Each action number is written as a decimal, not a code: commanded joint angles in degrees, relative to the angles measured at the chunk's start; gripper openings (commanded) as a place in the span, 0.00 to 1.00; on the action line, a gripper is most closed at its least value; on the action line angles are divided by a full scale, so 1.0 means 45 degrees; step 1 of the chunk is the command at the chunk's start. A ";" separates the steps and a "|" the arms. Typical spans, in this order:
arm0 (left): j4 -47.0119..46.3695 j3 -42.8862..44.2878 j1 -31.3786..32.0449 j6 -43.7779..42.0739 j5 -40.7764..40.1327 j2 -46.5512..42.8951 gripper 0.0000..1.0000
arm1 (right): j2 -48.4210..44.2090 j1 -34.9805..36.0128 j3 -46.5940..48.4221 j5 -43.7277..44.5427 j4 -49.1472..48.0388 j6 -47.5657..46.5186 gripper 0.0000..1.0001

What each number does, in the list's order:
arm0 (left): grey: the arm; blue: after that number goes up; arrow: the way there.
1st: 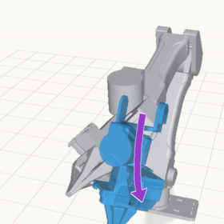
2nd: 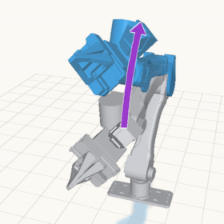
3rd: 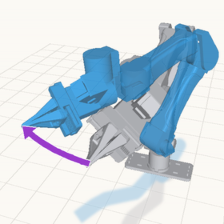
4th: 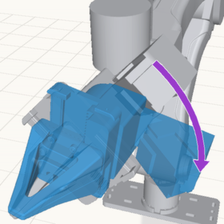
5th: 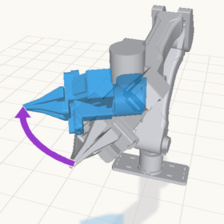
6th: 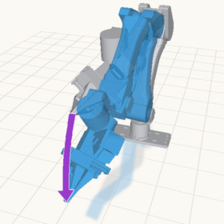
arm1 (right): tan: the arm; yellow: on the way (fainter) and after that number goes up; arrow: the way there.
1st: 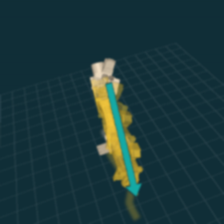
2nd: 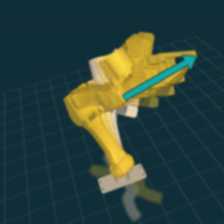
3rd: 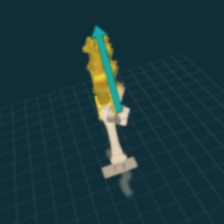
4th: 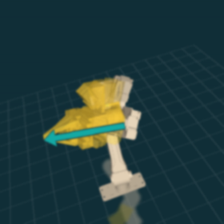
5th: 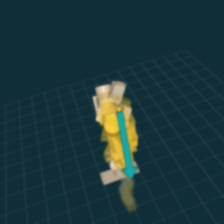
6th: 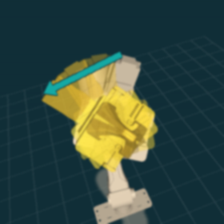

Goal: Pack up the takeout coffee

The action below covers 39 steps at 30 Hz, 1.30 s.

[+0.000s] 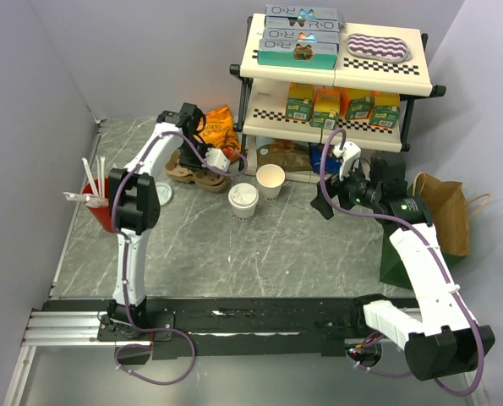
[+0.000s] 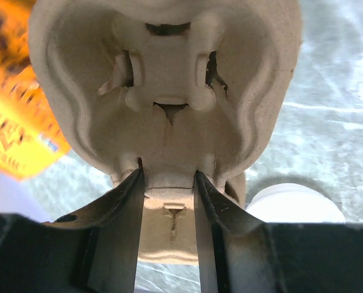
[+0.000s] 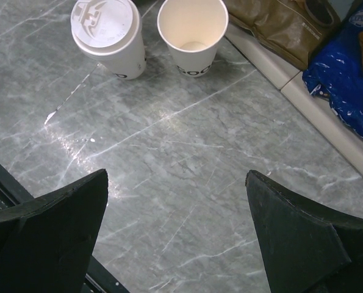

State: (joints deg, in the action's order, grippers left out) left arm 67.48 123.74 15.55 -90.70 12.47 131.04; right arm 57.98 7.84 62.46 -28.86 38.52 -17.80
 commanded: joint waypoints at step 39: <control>-0.2611 -0.4447 0.0157 1.6556 0.2678 -0.7771 0.01 | 0.1648 -0.8517 1.1122 0.7273 1.0403 -0.1276 0.82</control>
State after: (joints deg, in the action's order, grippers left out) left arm 64.93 108.03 16.21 -27.73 21.37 104.31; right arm 65.63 -25.96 111.44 2.15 73.67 -20.67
